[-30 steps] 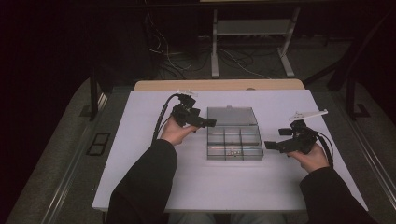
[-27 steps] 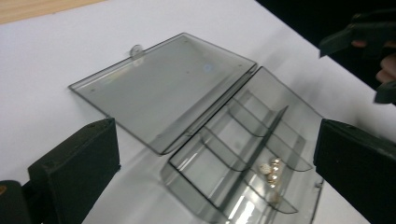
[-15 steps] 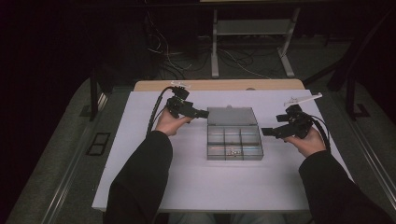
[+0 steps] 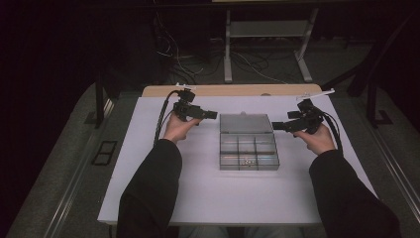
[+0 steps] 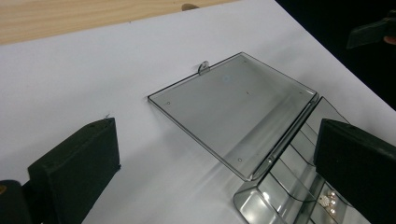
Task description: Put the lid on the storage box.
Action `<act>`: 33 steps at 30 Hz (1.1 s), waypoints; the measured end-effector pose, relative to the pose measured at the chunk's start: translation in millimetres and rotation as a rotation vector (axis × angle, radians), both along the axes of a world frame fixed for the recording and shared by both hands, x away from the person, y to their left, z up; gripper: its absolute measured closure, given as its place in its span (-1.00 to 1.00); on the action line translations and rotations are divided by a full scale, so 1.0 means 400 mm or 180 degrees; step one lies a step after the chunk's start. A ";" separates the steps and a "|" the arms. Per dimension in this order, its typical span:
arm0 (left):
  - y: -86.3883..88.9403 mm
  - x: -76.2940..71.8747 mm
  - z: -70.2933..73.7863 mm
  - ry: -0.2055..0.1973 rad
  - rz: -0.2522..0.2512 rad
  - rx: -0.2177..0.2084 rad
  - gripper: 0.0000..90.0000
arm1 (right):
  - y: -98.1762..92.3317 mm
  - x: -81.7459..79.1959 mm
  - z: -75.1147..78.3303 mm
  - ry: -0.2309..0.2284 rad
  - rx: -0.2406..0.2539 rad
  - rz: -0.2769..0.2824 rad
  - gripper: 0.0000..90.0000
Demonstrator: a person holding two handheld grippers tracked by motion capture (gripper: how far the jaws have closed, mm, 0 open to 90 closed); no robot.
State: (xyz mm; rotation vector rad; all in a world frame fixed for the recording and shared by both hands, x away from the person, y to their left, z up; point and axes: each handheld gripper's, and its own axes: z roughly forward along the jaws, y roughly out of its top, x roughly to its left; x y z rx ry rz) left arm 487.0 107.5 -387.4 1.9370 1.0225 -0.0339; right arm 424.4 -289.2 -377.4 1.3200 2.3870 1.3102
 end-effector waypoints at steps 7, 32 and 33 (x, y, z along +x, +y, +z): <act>-0.009 0.010 -0.035 0.0141 0.0114 0.0028 -1.00 | 0.000 0.038 -0.048 0.0076 0.0068 -0.0110 -0.99; -0.064 0.000 -0.148 0.0556 0.0206 -0.0264 -0.82 | 0.004 0.082 -0.131 0.0391 0.0241 -0.0370 -0.58; -0.064 -0.001 -0.151 0.0574 0.0189 -0.0276 -0.79 | 0.003 0.084 -0.134 0.0423 0.0278 -0.0394 -0.57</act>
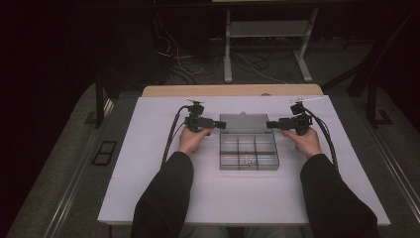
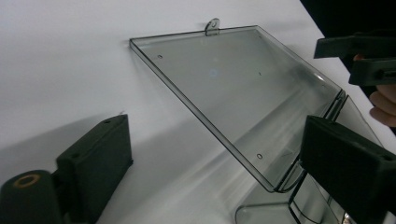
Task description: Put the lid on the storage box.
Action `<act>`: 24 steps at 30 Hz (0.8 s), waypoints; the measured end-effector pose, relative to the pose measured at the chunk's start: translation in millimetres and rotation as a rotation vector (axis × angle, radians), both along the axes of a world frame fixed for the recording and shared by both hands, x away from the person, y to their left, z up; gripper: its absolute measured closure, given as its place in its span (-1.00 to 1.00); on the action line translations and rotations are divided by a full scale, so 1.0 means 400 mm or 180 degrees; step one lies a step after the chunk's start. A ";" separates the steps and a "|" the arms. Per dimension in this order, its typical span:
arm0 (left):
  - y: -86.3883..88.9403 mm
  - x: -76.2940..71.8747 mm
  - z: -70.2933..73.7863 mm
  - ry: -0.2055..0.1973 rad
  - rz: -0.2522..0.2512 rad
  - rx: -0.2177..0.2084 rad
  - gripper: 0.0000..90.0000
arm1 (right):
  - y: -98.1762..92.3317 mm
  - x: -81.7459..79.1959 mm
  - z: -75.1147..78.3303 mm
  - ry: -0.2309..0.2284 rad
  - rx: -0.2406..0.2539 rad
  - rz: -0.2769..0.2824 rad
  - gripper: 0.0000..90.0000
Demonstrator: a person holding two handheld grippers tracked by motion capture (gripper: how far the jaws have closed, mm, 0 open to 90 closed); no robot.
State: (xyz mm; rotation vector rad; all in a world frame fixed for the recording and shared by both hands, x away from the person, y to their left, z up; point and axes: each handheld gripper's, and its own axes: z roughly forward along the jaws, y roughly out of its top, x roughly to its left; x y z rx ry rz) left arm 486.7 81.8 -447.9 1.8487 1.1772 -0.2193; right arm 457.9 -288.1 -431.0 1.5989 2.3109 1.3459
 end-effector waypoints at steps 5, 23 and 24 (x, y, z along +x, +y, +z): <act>-0.008 -0.003 -0.007 0.0052 -0.0016 -0.0079 -0.68 | -0.004 0.003 -0.013 0.0067 0.0072 -0.0041 -0.49; -0.011 -0.001 -0.024 0.0215 -0.0194 -0.0347 -0.09 | 0.007 -0.002 -0.022 0.0118 0.0089 -0.0013 -0.29; -0.011 -0.003 -0.025 0.0198 -0.0174 -0.0324 -0.03 | 0.009 -0.002 -0.023 0.0133 0.0092 -0.0017 -0.29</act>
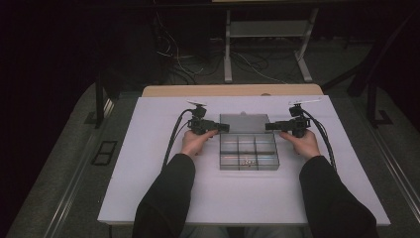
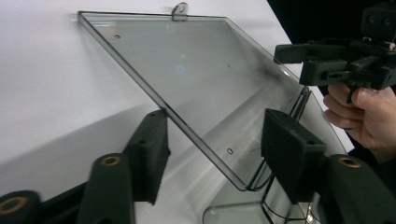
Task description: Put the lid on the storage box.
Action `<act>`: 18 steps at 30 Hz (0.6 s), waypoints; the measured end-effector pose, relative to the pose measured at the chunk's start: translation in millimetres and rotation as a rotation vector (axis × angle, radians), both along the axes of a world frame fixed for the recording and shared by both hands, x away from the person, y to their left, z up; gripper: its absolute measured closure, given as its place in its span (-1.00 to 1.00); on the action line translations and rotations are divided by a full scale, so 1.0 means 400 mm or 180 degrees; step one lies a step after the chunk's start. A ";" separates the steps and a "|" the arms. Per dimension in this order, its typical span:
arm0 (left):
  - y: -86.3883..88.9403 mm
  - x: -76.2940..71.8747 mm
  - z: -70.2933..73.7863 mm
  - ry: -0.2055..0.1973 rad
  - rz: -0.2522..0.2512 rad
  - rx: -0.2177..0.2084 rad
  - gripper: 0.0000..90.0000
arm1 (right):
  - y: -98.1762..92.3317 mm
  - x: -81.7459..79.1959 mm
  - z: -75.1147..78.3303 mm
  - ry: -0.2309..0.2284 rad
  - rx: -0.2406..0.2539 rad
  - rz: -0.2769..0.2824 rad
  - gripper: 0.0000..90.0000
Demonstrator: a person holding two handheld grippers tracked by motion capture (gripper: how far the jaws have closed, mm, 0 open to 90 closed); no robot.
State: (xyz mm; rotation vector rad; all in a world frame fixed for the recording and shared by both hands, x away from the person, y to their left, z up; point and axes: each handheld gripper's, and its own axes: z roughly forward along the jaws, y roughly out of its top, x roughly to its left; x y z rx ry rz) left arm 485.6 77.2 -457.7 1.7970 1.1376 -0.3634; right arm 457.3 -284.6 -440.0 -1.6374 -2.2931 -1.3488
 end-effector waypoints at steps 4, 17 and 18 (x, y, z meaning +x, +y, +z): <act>0.004 -0.002 -0.002 0.0003 0.0040 -0.0039 0.06 | 0.004 0.003 -0.005 0.0026 0.0010 -0.0016 -0.26; 0.003 -0.013 0.026 -0.0246 0.0174 0.0017 0.38 | 0.020 0.005 -0.006 0.0021 0.0149 0.0068 0.01; 0.004 -0.015 0.029 -0.0285 0.0160 0.0040 0.40 | 0.018 0.004 -0.004 0.0002 0.0181 0.0092 0.09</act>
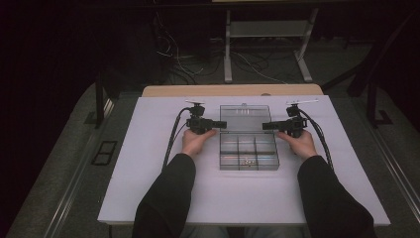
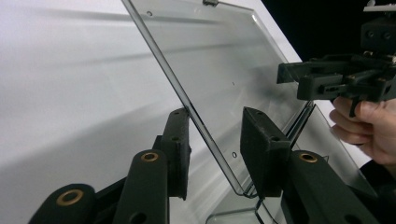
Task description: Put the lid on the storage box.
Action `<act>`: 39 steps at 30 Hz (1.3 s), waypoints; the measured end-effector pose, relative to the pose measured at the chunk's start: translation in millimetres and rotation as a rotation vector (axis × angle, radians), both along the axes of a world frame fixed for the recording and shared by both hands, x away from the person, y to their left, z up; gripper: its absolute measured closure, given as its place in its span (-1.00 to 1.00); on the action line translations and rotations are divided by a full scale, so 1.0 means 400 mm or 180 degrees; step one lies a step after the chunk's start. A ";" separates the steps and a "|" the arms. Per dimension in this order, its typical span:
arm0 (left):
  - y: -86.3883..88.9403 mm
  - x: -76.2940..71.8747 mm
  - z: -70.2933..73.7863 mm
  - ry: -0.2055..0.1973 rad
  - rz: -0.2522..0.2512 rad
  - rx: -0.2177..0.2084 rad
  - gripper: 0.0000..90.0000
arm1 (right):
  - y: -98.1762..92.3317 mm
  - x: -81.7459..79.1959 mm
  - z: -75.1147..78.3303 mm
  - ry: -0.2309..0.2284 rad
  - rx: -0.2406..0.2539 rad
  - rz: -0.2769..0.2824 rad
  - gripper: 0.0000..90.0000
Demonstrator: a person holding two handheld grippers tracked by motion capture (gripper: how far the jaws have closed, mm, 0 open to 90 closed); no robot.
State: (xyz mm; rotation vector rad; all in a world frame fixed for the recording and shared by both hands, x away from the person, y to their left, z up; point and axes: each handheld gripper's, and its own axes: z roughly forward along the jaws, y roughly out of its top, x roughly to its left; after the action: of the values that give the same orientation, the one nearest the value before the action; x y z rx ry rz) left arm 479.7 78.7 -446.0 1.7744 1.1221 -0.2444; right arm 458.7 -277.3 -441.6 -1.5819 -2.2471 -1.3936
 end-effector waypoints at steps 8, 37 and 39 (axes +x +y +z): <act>-0.004 -0.013 0.026 -0.0242 0.0001 0.0125 0.53 | -0.009 -0.005 0.013 -0.0076 0.0059 0.0042 0.29; -0.002 -0.052 0.057 -0.0643 0.0044 0.0192 0.79 | -0.011 -0.060 0.026 -0.0366 0.0038 -0.0065 0.63; -0.003 -0.052 0.057 -0.0645 0.0044 0.0195 0.79 | -0.011 -0.061 0.028 -0.0371 0.0013 -0.0057 0.64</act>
State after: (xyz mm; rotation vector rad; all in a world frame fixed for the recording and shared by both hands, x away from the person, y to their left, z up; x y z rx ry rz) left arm 459.1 77.7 -423.1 1.8004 1.0050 -0.0210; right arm 434.4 -281.7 -430.5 -1.5623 -2.2969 -1.5324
